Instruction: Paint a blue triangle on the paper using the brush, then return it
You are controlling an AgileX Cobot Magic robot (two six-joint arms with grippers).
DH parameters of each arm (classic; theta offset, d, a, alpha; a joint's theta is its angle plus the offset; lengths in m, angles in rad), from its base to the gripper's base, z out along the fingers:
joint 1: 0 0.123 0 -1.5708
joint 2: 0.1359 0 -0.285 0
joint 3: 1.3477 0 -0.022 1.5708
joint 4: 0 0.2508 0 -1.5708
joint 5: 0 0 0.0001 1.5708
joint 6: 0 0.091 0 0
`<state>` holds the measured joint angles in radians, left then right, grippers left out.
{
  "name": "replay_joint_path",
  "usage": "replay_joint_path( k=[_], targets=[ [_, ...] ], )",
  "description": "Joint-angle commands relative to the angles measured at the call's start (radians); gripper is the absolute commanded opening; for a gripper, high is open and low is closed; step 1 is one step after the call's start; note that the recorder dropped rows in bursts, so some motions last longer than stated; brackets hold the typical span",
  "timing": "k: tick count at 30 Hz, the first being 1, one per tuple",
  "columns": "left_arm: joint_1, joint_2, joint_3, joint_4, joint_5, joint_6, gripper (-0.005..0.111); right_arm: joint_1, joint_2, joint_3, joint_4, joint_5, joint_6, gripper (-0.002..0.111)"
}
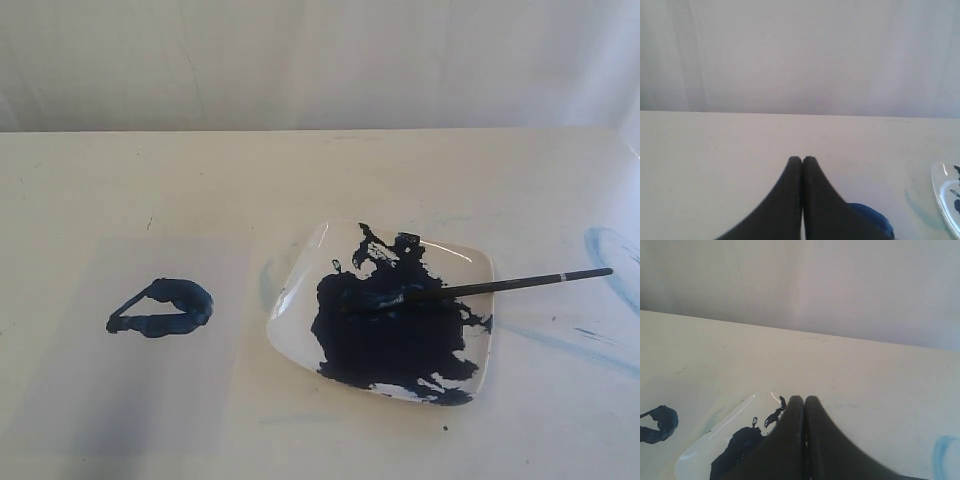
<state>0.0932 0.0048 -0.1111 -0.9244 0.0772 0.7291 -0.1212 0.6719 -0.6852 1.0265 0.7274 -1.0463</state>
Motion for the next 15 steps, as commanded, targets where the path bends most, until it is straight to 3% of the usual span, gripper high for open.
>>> replay_joint_path(
  k=[1,5,7,8,11,15],
  targets=[
    [-0.002,-0.005,0.032,0.271,-0.004,-0.201,0.0,0.002,-0.003,0.0,0.001,0.0,0.005,0.0],
    [-0.002,-0.005,0.104,0.674,-0.041,-0.54,0.0,0.002,-0.003,0.0,0.001,0.0,0.005,0.0],
    [-0.001,-0.005,0.111,0.789,-0.062,-0.661,0.0,0.002,-0.003,0.0,0.001,0.0,0.005,0.0],
    [-0.001,-0.005,0.111,0.835,0.007,-0.688,0.0,0.002,-0.003,0.0,0.001,0.0,0.005,0.0],
    [-0.001,-0.005,0.111,0.873,0.142,-0.689,0.0,0.002,-0.003,0.0,0.001,0.0,0.005,0.0],
    [0.002,-0.005,0.111,0.904,0.136,-0.672,0.0,0.002,-0.003,0.0,0.001,0.0,0.005,0.0]
  ],
)
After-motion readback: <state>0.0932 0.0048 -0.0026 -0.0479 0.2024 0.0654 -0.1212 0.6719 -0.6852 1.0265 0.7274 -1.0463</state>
